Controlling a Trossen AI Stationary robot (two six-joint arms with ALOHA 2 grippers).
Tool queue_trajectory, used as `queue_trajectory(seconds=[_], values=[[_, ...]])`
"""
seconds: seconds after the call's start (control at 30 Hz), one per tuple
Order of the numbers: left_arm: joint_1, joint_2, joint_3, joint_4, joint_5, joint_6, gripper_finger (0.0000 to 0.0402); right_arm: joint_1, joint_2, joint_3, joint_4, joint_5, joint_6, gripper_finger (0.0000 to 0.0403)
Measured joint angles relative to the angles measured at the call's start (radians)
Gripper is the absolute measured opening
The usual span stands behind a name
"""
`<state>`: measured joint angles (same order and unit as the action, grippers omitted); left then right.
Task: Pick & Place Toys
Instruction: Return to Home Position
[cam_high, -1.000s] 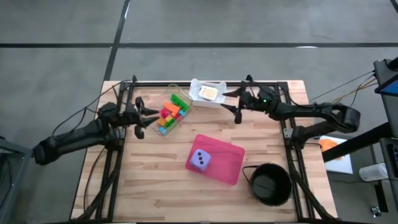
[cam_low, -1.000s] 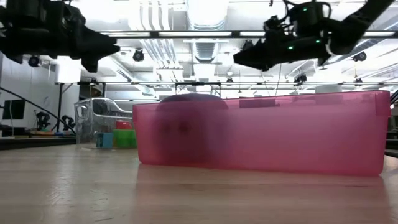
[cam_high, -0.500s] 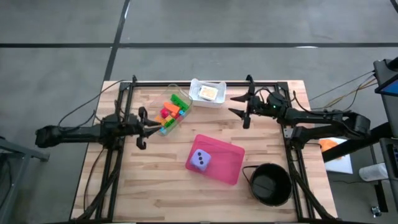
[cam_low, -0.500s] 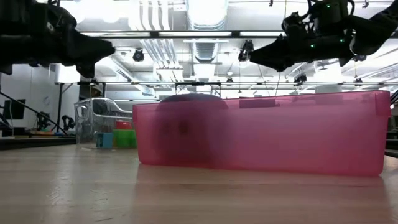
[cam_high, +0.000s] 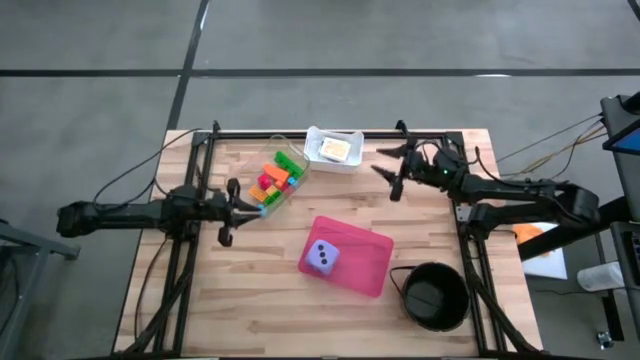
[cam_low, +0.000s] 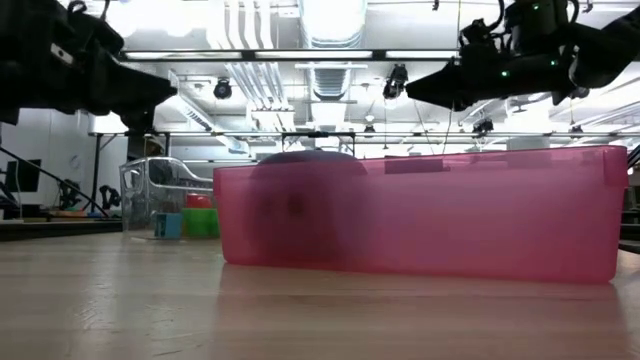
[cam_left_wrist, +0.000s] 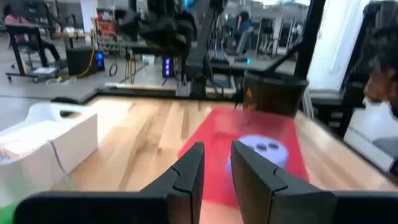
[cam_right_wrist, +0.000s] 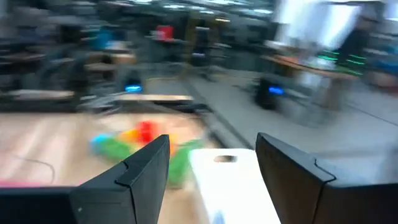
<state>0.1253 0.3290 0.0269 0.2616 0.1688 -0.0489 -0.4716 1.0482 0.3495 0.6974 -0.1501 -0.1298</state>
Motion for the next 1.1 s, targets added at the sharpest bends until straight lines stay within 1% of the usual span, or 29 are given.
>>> queue_trajectory(seconds=[0.03,0.07,0.1,0.13,0.17,0.2,0.23,0.3,0.37,0.53,0.67,0.8,0.87,0.97,1.03,1.1], values=[[0.0,0.0,0.0,-0.017,0.0,0.01,0.0082,-0.003,-0.008,0.004,-0.007,0.056,0.016,0.0236],[0.0,0.0,0.0,-0.036,0.0,0.019,0.0082,-0.003,-0.022,0.008,-0.023,0.11,0.064,0.0236],[0.0,0.0,0.0,-0.055,0.0,0.02,0.0082,-0.004,-0.043,0.011,-0.06,0.148,0.13,0.0236],[0.001,0.001,0.0,-0.069,-0.001,0.019,0.0082,-0.006,-0.065,0.013,-0.089,0.163,0.158,0.0236],[0.001,0.001,0.0,-0.077,-0.007,0.019,0.0082,-0.009,-0.084,0.014,-0.105,0.157,0.15,0.0236],[0.001,0.001,0.0,-0.082,-0.011,0.02,0.0082,-0.01,-0.106,0.015,-0.127,0.117,0.117,0.0236],[0.001,0.001,0.0,-0.084,-0.012,0.02,0.0082,-0.009,-0.132,0.01,-0.142,0.053,0.079,0.0236],[0.001,0.0,0.0,-0.087,-0.011,0.021,0.0082,-0.006,-0.187,-0.001,-0.143,-0.057,0.052,0.0236],[0.002,0.0,0.0,-0.085,0.0,0.023,0.0082,-0.006,-0.255,-0.017,-0.147,-0.107,0.036,0.0236],[0.01,0.0,0.0,-0.066,0.074,0.034,0.0082,-0.008,-0.461,-0.103,-0.152,-0.104,0.031,0.0236],[0.022,0.0,0.0,-0.046,0.086,0.038,0.0082,-0.006,-0.61,-0.208,-0.142,-0.1,0.081,0.0236],[0.042,0.0,0.0,-0.026,0.11,0.034,0.0082,0.01,-0.72,-0.327,-0.106,-0.099,0.131,0.0236],[0.057,0.0,-0.001,-0.024,0.164,0.037,0.0082,0.018,-0.767,-0.34,-0.156,-0.072,0.133,0.0236],[0.091,0.0,-0.02,0.006,0.245,0.041,0.0082,0.026,-0.819,-0.342,-0.248,-0.032,0.089,0.0236],[0.122,0.0,-0.023,0.004,0.271,0.033,0.0082,0.025,-0.848,-0.342,-0.315,-0.013,0.053,0.0236],[0.156,0.0,-0.023,-0.001,0.274,0.018,0.0082,0.018,-0.873,-0.342,-0.364,-0.002,0.024,0.0236]])
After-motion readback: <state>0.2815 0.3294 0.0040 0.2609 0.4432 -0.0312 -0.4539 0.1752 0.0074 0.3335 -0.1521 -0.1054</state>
